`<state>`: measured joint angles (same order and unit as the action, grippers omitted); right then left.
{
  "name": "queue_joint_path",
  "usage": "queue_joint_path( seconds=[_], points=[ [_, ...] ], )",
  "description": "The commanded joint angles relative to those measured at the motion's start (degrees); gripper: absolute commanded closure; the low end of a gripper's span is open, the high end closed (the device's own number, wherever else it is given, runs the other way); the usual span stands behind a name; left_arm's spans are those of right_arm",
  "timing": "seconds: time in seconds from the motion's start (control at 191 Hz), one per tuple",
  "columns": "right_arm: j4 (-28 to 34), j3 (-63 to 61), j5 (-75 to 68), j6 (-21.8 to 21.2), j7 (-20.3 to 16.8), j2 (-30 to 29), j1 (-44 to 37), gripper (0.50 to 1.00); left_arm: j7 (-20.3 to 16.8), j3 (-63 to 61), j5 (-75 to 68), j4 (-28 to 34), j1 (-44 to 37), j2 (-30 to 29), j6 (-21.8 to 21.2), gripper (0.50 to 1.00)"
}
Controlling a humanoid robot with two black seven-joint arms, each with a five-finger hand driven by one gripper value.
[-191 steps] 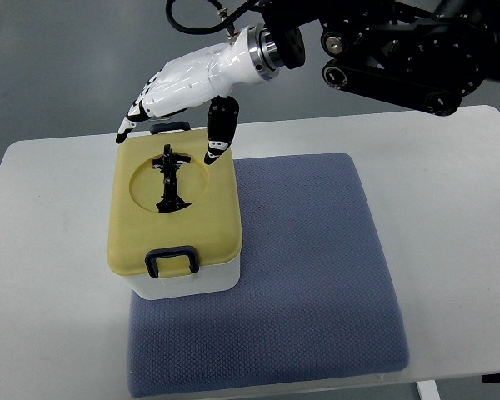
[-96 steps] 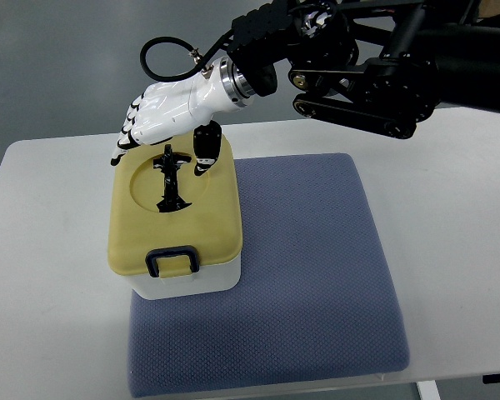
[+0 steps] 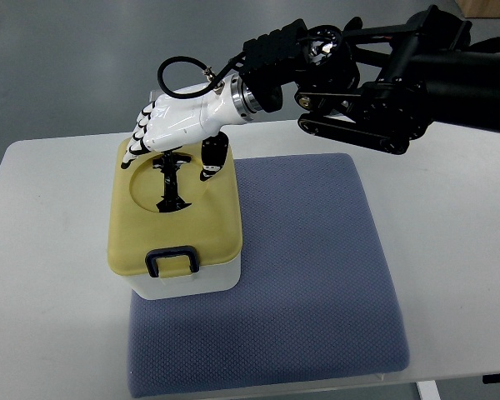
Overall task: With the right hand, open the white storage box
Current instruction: 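Close the right hand fingers around the black handle on the lid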
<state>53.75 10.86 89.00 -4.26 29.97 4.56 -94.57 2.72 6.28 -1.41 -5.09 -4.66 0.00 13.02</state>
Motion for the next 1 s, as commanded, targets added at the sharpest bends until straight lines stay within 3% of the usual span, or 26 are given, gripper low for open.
queue_joint_path(
  seconds=[0.0, 0.167, 0.554, 0.669, 0.883, 0.993],
  points=[
    [-0.14, -0.05, 0.03, 0.31, 0.0, -0.17, 0.09, 0.603, 0.0, -0.04, 0.0, 0.08, 0.0, 0.0, -0.01, 0.5],
    [-0.14, -0.14, -0.05, 0.48, 0.0, -0.6, 0.62, 0.668, 0.0, -0.04, 0.0, 0.0, 0.0, 0.0, 0.08, 0.5],
    [-1.37, -0.14, 0.03, 1.89, 0.09, -1.83, 1.94, 0.746, 0.0, -0.04, 0.0, 0.0, 0.0, 0.0, -0.01, 0.5],
    [-1.37, -0.14, 0.03, 1.89, 0.09, -1.92, 2.11, 0.807, 0.0, -0.04, 0.0, 0.0, 0.0, 0.0, -0.01, 0.5],
    [-1.37, -0.14, 0.03, 2.77, 0.09, -1.92, 2.11, 0.859, 0.0, -0.04, 0.0, 0.0, 0.0, 0.0, -0.01, 0.5],
    [-1.37, -0.22, 0.03, 2.95, 0.27, -1.92, 2.11, 0.932, 0.0, -0.04, 0.0, 0.0, 0.0, 0.0, -0.01, 0.5]
  ],
)
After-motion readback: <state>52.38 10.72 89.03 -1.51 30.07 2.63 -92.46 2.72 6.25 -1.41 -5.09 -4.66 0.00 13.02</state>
